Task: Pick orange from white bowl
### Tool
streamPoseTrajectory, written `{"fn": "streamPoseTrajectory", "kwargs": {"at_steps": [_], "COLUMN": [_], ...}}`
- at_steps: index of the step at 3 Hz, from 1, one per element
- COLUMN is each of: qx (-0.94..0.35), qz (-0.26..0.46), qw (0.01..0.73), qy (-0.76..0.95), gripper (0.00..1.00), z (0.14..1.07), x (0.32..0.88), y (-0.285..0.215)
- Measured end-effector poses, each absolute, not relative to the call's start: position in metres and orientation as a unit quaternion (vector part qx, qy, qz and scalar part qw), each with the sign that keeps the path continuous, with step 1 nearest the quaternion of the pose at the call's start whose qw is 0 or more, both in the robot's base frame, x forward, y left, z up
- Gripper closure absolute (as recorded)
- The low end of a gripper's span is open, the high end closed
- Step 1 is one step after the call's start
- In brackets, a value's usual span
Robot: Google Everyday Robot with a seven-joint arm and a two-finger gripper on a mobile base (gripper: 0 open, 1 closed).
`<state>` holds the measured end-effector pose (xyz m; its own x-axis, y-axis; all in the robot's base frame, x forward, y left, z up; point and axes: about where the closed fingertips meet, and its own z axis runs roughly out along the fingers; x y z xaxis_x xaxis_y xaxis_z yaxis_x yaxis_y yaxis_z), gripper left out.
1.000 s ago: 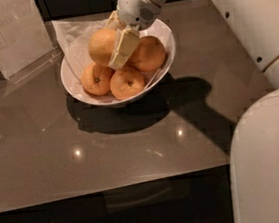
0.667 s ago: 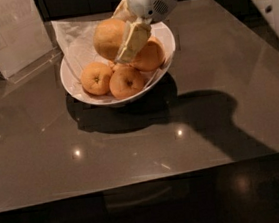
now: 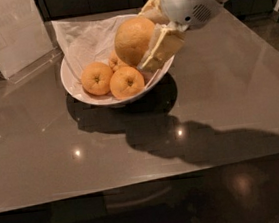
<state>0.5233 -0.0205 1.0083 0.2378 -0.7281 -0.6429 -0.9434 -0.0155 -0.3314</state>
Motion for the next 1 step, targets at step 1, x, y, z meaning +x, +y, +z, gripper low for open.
{"fn": "streamPoseTrajectory", "kwargs": {"at_steps": [1], "qx": [-0.692], "qz": [0.144], "qw": [0.363], "qy": [0.607], "gripper": [1.0], "z": [1.0051], "x": [0.5199], "y": [-0.0286]}}
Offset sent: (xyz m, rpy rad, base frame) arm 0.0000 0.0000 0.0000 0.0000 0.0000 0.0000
